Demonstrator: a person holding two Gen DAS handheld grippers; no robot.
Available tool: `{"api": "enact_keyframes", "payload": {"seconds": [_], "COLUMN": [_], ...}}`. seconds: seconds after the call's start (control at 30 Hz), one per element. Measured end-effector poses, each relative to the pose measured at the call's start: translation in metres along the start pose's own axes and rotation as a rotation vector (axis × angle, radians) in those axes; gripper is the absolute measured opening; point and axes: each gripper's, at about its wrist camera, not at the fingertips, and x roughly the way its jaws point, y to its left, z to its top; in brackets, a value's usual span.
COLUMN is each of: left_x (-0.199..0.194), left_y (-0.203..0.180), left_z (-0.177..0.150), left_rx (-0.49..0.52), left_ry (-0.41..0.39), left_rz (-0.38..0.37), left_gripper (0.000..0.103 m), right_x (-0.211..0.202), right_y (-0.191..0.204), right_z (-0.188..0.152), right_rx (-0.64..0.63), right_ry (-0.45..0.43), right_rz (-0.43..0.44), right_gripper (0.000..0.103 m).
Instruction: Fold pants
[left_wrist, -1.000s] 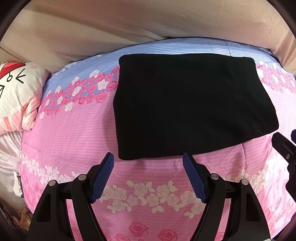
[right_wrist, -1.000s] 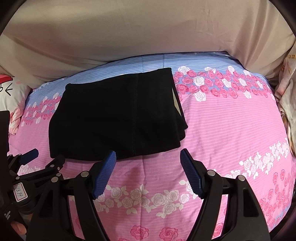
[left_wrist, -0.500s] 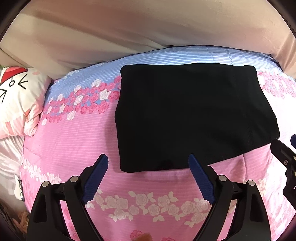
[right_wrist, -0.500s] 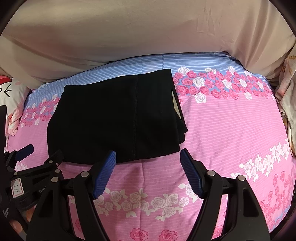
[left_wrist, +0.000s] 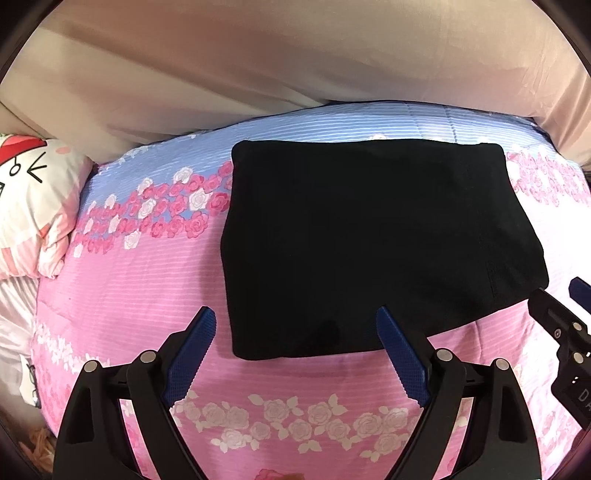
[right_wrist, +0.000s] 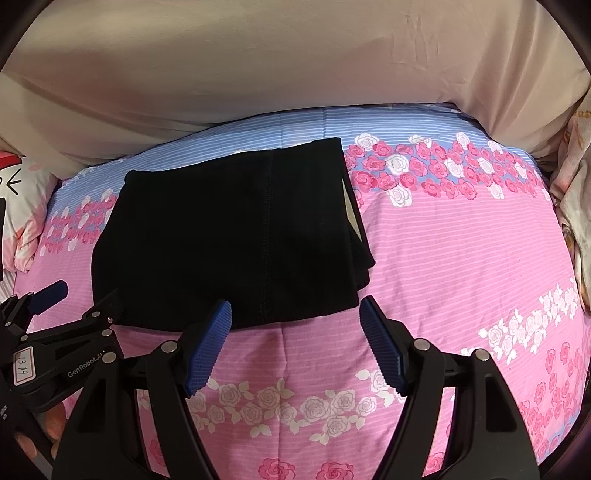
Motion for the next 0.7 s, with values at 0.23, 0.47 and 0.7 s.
{"api": "enact_keyframes", "payload": {"seconds": [0.23, 0.47, 0.7], "left_x": [0.001, -0.005, -0.013], "left_y": [0.000, -0.006, -0.010], "left_z": [0.000, -0.001, -0.007], "left_rx": [-0.010, 0.029, 0.049], "left_ry": [-0.009, -0.062, -0.049], "left_rz": [-0.003, 0.032, 0.009], "left_gripper": [0.087, 0.087, 0.087], "right_x": [0.001, -0.003, -0.011], "right_y": [0.001, 0.001, -0.002], "right_z": [0.001, -0.001, -0.005], "right_rx": [0.002, 0.003, 0.007], "right_ry": [0.003, 0.002, -0.004], "right_rz": [-0.001, 0.000, 0.000], "right_gripper": [0.070, 0.070, 0.070]}}
